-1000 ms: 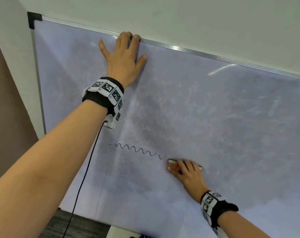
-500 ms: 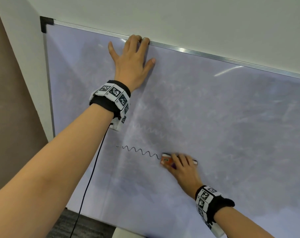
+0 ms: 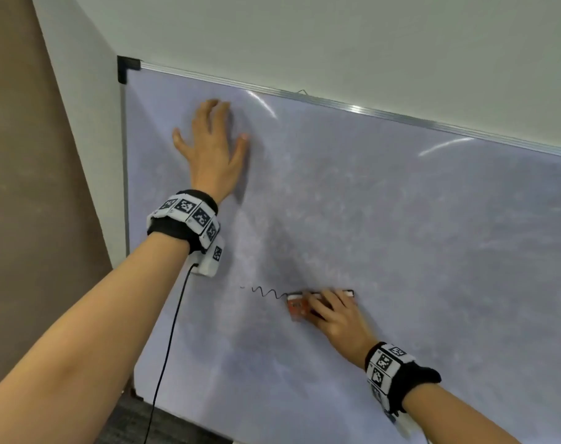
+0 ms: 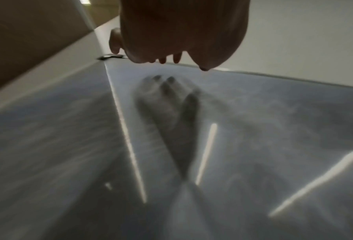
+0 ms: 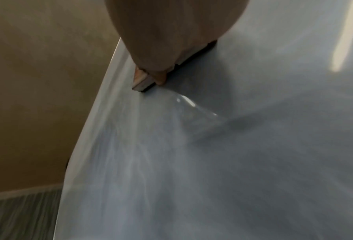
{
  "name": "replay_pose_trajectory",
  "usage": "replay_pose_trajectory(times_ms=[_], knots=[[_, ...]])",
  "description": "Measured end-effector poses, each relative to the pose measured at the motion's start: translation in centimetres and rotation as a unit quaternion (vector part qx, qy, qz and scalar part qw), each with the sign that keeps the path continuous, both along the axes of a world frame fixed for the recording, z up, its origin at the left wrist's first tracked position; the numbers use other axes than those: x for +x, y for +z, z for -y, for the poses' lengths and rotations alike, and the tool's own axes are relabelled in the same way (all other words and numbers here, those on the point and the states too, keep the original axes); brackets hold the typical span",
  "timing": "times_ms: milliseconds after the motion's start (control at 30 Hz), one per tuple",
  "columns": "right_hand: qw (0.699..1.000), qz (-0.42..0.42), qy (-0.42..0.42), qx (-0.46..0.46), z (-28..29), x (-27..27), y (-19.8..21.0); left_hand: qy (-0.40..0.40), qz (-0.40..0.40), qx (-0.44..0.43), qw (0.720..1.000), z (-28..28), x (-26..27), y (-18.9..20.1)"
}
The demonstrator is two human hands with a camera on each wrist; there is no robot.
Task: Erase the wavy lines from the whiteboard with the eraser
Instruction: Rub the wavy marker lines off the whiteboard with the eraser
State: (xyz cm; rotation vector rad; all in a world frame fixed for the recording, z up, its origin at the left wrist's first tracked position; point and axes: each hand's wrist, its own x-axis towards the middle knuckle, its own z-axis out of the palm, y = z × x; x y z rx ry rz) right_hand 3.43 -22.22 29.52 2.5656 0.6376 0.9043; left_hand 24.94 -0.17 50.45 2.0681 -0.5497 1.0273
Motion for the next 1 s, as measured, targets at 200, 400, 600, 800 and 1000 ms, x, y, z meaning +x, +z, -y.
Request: replay_pose_trajectory(times_ms=[200, 400, 600, 800, 1000], knots=[[0.985, -0.082, 0.039, -0.147, 1.3, -0.8, -1.1, 0.091, -0.137, -0.126, 0.978, -6.0, 3.2, -5.9], [0.996, -0.023, 0.055, -0.064, -5.9, 6.4, 0.7, 0.117, -0.265, -0.178, 0.940, -7.9, 4.6, -9.4], [0.999, 0.013, 0.051, -0.004, -8.7, 8.5, -1.2, 0.118, -0.303, -0.149, 0.934, -10.4, 6.5, -11.6], [0.992, -0.065, 0.065, -0.083, -7.5, 6.2, -4.8, 0.076, -0.339, -0.145, 0.926, -11.4, 6.8, -13.8], [0.999, 0.033, 0.007, 0.040, -10.3, 8.7, 1.1, 0.094, -0.321, -0.155, 0.930, -10.5, 7.0, -14.6]])
